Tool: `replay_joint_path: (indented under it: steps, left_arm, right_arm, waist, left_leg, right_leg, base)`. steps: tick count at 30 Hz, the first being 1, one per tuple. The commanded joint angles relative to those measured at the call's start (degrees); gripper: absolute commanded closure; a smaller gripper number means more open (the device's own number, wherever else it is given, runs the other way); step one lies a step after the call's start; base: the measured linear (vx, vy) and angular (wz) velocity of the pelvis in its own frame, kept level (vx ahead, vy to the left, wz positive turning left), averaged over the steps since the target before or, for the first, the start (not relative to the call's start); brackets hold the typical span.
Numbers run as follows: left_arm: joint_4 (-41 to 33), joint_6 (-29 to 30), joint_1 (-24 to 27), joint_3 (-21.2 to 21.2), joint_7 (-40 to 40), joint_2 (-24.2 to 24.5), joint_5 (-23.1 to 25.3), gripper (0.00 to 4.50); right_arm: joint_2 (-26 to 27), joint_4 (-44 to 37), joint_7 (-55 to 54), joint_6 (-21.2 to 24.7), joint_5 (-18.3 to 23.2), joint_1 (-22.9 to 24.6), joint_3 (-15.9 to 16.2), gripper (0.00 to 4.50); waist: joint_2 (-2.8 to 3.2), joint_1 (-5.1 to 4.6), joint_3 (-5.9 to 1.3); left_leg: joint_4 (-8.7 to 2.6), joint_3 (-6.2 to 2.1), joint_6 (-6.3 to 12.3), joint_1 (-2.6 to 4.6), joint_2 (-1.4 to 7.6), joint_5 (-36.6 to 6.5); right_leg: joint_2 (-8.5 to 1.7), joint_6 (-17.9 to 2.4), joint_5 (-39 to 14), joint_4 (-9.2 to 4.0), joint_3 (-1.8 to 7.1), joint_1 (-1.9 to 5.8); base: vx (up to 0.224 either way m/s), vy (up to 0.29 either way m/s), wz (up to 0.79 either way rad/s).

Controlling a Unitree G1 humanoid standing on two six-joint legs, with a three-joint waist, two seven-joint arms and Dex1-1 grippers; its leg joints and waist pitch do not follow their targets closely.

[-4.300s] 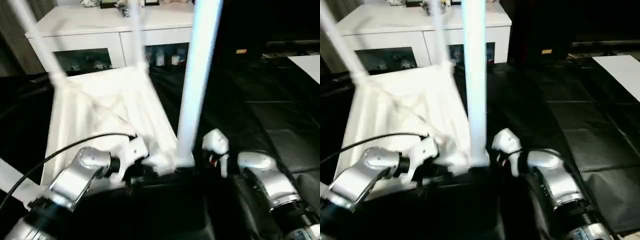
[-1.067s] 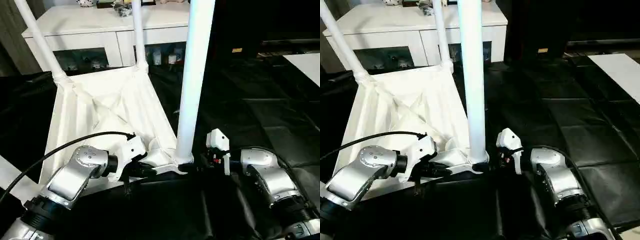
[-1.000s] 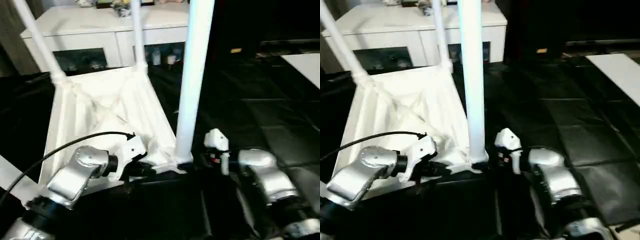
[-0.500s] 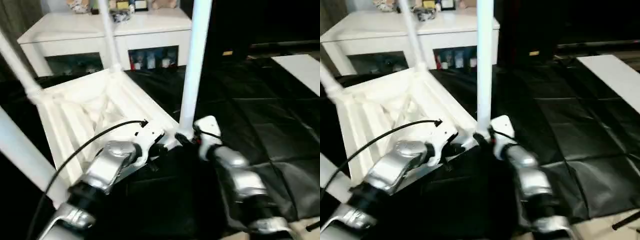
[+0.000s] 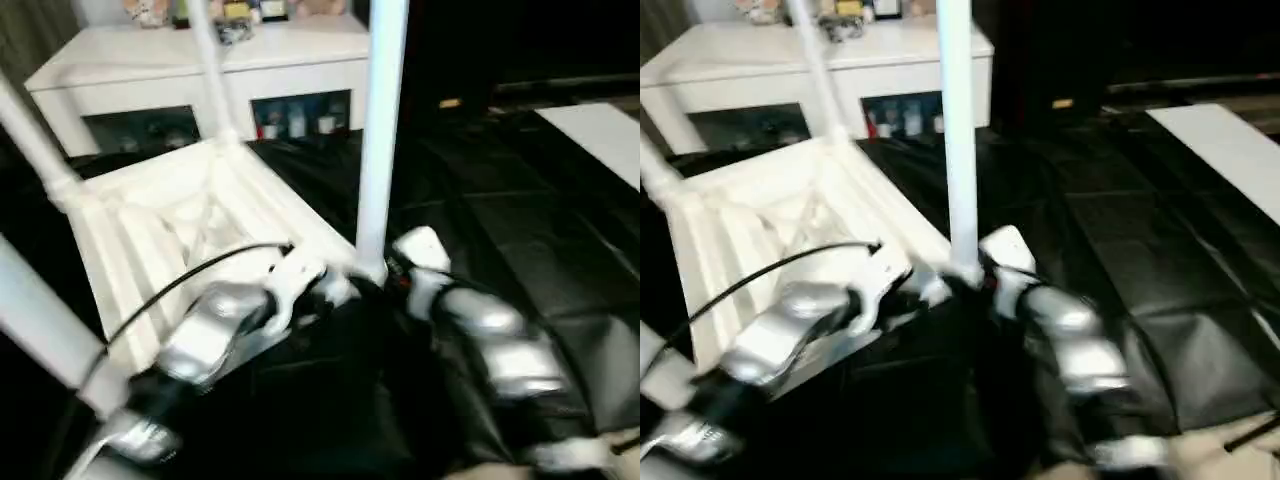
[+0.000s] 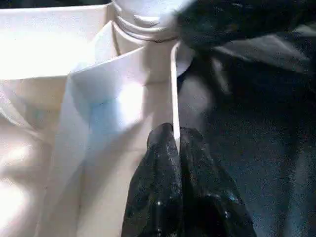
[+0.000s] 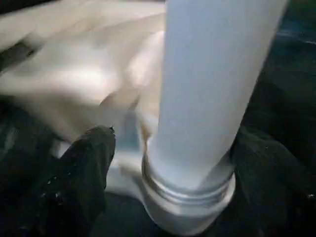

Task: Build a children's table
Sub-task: Rotate leg to tighten

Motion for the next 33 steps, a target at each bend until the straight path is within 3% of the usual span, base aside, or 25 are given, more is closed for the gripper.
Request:
replay_joint_path:
  steps: [1, 2, 5, 7, 10, 11, 14, 18, 20, 26, 33]
  left_arm:
    - [-2.22, -0.69, 1.03, -2.57, -5.39, 1.56, -0.91, 4.50]
    - [-3.87, -0.52, 1.79, -2.47, -7.19, 2.93, -1.80, 4.50]
    - [-9.34, -1.77, 4.28, -2.16, -15.04, 7.80, -5.39, 4.50]
    - [-10.30, -1.65, 4.65, -2.01, -16.13, 8.53, -6.01, 4.50]
    - [-11.25, -1.40, 4.90, -1.60, -16.01, 9.18, -6.48, 4.50]
    - [-11.33, -1.39, 4.93, -1.47, -16.02, 9.36, -6.40, 4.50]
    - [-11.30, -1.28, 5.00, -1.40, -15.88, 9.54, -6.15, 4.50]
    - [-11.32, -1.34, 5.18, -1.38, -15.69, 9.55, -5.98, 4.50]
    - [-11.39, -1.24, 5.18, -1.40, -15.63, 9.52, -6.01, 4.50]
    - [-11.18, -1.32, 5.14, -1.44, -15.54, 9.24, -5.81, 4.50]
    - [-10.50, -1.02, 5.34, -1.77, -14.62, 8.86, -5.17, 4.50]
  right_arm:
    - [-0.88, -1.49, 5.07, -1.44, 1.02, 0.31, 1.24, 0.63]
    - [-2.03, -1.59, 6.84, -1.51, 1.47, 0.28, 1.05, 0.63]
    - [-4.85, -2.17, 12.30, -1.81, 2.28, -0.05, 1.70, 0.63]
    - [-5.27, -2.27, 13.22, -1.92, 2.46, -0.15, 1.99, 0.63]
    - [-5.81, -2.39, 15.36, -1.79, 3.40, -0.30, 2.64, 0.63]
    - [-5.78, -2.32, 16.44, -1.83, 3.32, -0.34, 3.10, 0.63]
    - [-5.90, -1.37, 17.17, -2.75, 2.12, -0.55, 4.11, 0.63]
    - [-6.03, -0.31, 17.60, -3.07, 1.99, -0.84, 4.28, 0.96]
    - [-6.05, -0.03, 17.61, -2.73, 2.56, -1.08, 3.86, 1.30]
    - [-5.99, 0.32, 18.04, -2.63, 3.16, -1.23, 3.20, 1.79]
    - [-4.86, 2.39, 14.41, -2.21, 2.19, -1.76, 2.76, 1.98]
  waist:
    - [-0.39, 0.37, -3.54]
    - [-0.28, 0.60, -3.62]
    - [-0.28, 1.38, -4.14]
    - [-0.08, 1.62, -4.17]
    - [-0.20, 1.84, -3.95]
    - [-0.52, 1.87, -3.86]
    - [-0.36, 1.92, -3.63]
    - [-0.54, 1.78, -3.53]
    - [-0.57, 1.70, -3.50]
    - [-0.66, 1.54, -3.64]
    - [-0.73, 1.47, -3.64]
  left_leg:
    - [-4.64, -0.39, 3.52, 0.83, 2.11, -19.27]
    - [-4.43, -0.22, 3.92, 1.14, 2.12, -18.17]
    - [-3.89, -0.17, 6.26, 0.49, 2.22, -9.64]
    - [-3.87, -0.18, 6.68, 0.53, 2.38, -8.65]
    - [-4.02, -0.04, 6.11, 0.80, 2.46, -9.91]
    - [-4.11, 0.02, 5.29, 0.84, 2.45, -11.27]
    - [-4.36, 0.01, 4.18, 0.92, 2.49, -13.46]
    - [-4.49, -0.01, 2.62, 1.04, 2.41, -16.30]
    - [-4.50, -0.04, 2.64, 0.91, 2.37, -16.09]
    - [-4.31, -0.07, 3.17, 0.69, 2.29, -14.50]
    - [-4.25, -0.06, 3.42, 0.71, 2.30, -14.10]
  right_leg:
    - [-2.40, -12.68, -14.22, -3.61, 1.74, 2.12]
    - [-2.36, -13.66, -13.41, -3.52, 1.86, 1.86]
    - [-2.06, -15.56, -4.97, -2.08, 1.51, 2.57]
    - [-2.10, -16.01, -3.75, -1.82, 1.46, 2.61]
    - [-1.93, -16.08, -5.51, -1.87, 1.48, 2.48]
    - [-1.94, -15.66, -7.08, -2.07, 1.54, 2.47]
    - [-2.03, -14.91, -10.50, -2.35, 1.61, 2.35]
    - [-2.13, -13.53, -14.60, -2.75, 1.76, 2.20]
    - [-2.12, -13.29, -14.78, -2.80, 1.78, 2.25]
    - [-2.12, -13.29, -14.02, -2.64, 1.73, 2.36]
    - [-2.06, -13.54, -14.04, -2.59, 1.67, 2.28]
  base:
    - [0.063, -0.030, 0.14]
    - [0.063, -0.030, 0.14]
    - [0.018, -0.011, 0.03]
    - [0.000, 0.000, 0.00]
    - [0.000, 0.000, 0.00]
    - [0.000, 0.000, 0.00]
    - [0.000, 0.000, 0.00]
    - [0.000, 0.000, 0.00]
    - [0.000, 0.000, 0.00]
    - [0.000, 0.000, 0.00]
    - [0.000, 0.000, 0.00]
